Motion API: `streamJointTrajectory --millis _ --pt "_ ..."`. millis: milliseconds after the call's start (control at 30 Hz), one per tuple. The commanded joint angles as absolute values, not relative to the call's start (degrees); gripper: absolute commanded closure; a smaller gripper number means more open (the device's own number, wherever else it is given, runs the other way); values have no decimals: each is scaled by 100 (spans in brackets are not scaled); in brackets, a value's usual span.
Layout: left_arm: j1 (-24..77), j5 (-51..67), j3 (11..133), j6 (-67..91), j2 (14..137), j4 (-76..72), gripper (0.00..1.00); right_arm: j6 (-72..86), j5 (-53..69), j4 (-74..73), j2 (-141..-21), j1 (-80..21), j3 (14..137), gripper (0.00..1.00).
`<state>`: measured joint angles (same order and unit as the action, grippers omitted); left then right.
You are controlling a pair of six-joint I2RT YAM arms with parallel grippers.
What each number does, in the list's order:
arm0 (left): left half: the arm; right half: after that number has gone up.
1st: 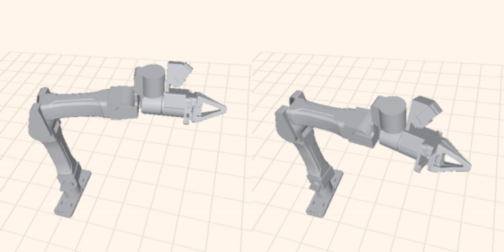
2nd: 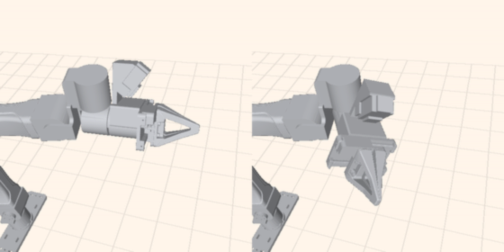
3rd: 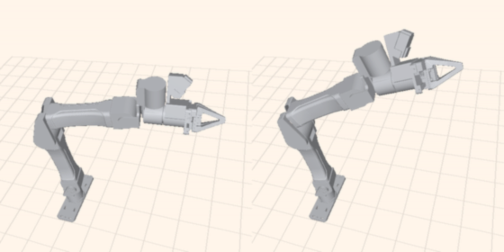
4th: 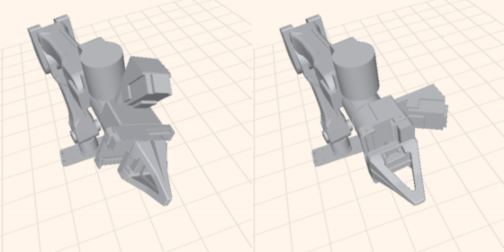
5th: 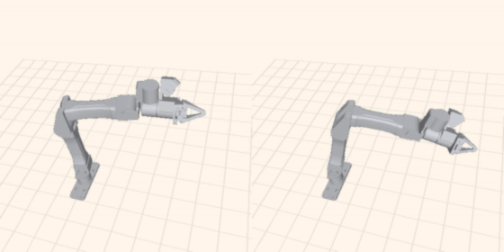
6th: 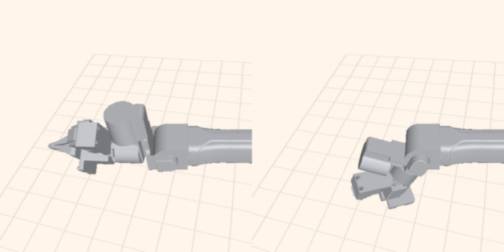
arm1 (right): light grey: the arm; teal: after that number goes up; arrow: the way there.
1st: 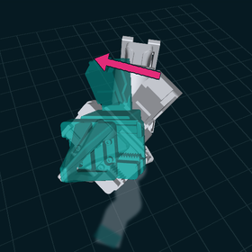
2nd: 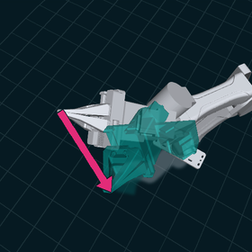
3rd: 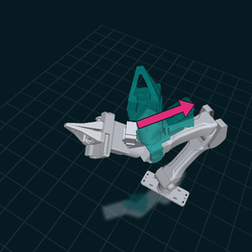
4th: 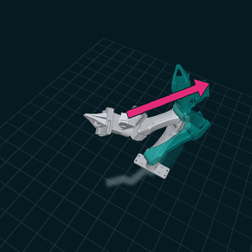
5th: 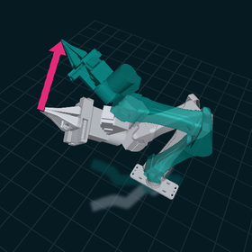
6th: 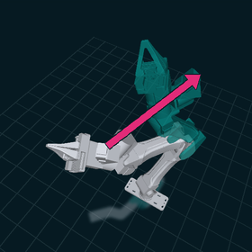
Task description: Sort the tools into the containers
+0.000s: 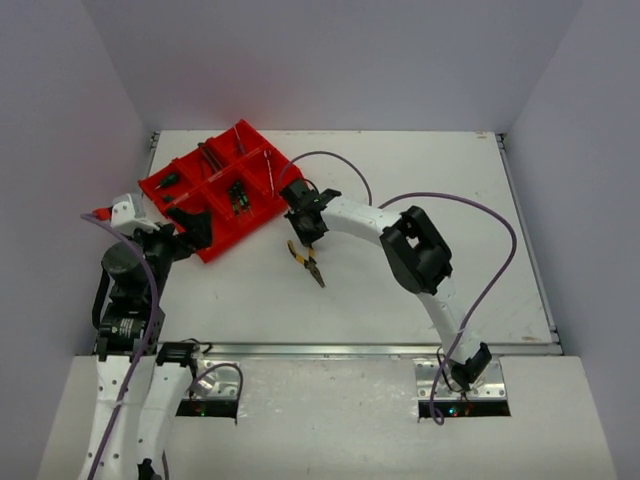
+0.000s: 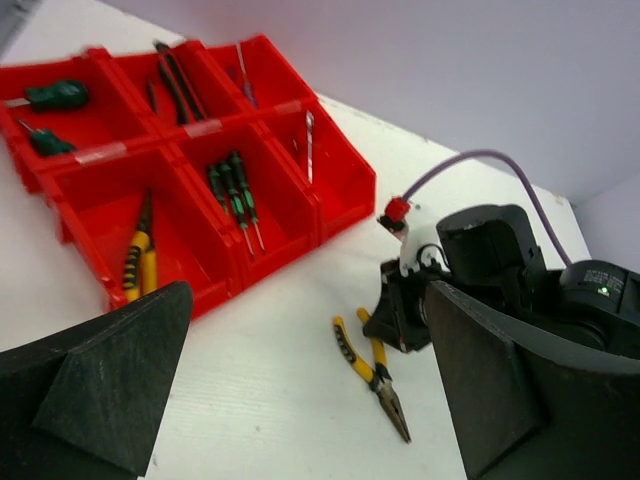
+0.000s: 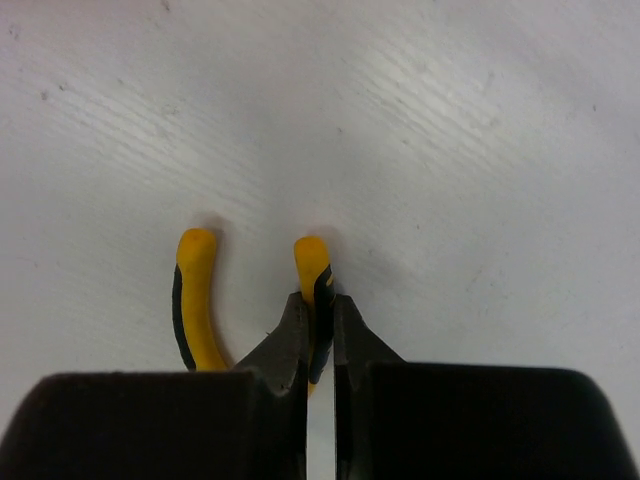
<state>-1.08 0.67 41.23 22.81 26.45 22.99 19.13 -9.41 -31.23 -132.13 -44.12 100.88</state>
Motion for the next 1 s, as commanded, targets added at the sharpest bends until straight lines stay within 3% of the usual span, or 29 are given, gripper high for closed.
streamJointTrajectory --millis 0,67,133,267,467,600,833,967 --pt "-62 1328 4007 2682 3266 2059 0 2216 -973 -2867 -12295 -4446 9368 100" --pt "-58 2074 3737 3097 3388 1673 0 2289 -814 -2628 -11932 -4420 9191 100" --pt "100 3054 2865 3798 3589 363 0 2482 -577 -2169 -11245 -4395 8577 100" --pt "345 3651 2001 4538 3897 -1547 0 2657 -271 -1774 -10534 -4393 8068 100" --pt "1570 3155 1929 4688 4659 -2903 1 3004 225 -1313 -9784 -4410 7400 100" --pt "1814 3027 1996 4742 5133 -3417 3 3110 574 -1122 -9554 -4413 7230 100" --pt "1893 2941 2179 4681 5784 -3516 22 3226 1078 -961 -9156 -4430 7063 100" --pt "1953 2914 2150 4664 5913 -3579 39 3236 1206 -932 -9018 -4444 7037 100"
